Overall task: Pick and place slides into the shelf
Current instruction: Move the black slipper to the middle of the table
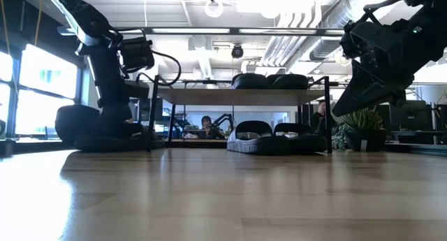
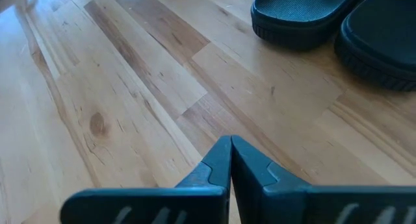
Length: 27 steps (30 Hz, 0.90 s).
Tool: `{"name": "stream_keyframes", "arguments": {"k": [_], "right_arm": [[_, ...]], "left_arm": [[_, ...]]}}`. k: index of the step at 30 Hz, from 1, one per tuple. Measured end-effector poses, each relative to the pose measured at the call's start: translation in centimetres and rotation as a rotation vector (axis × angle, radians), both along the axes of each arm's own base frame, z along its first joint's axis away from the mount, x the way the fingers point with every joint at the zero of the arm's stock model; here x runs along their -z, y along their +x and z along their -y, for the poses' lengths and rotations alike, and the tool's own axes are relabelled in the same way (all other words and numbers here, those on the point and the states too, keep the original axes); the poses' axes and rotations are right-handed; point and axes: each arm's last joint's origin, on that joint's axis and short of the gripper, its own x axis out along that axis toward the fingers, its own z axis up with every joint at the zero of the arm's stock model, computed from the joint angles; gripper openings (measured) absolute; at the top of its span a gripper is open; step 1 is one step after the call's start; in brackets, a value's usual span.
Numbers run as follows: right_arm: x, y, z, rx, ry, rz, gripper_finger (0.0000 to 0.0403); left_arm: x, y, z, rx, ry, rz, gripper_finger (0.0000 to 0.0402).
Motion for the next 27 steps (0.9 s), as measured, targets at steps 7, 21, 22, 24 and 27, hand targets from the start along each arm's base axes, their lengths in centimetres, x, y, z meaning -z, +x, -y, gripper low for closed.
{"name": "stream_keyframes", "arguments": {"k": [7, 21, 22, 24, 27], "right_arm": [[0.0, 0.0, 0.0, 0.0, 0.0, 0.0, 0.0], [0.0, 0.0, 0.0, -0.005, -0.021, -0.002, 0.0], [0.0, 0.0, 0.0, -0.003, -0.023, -0.001, 0.0], [0.0, 0.0, 0.0, -0.003, -0.023, -0.001, 0.0], [0.0, 0.0, 0.0, -0.003, -0.023, -0.001, 0.0]], "left_arm": [[0.1, -0.1, 0.2, -0.07, -0.039, 0.052, 0.0001], [-0.5, -1.3, 2.0, -0.209, -0.282, 0.176, 0.0], [-0.6, -1.3, 2.1, -0.216, -0.3, 0.197, 0.0], [-1.0, -1.4, 2.3, -0.227, -0.325, 0.239, 0.0], [-1.6, -1.6, 2.6, -0.248, -0.326, 0.284, 0.0]]}}
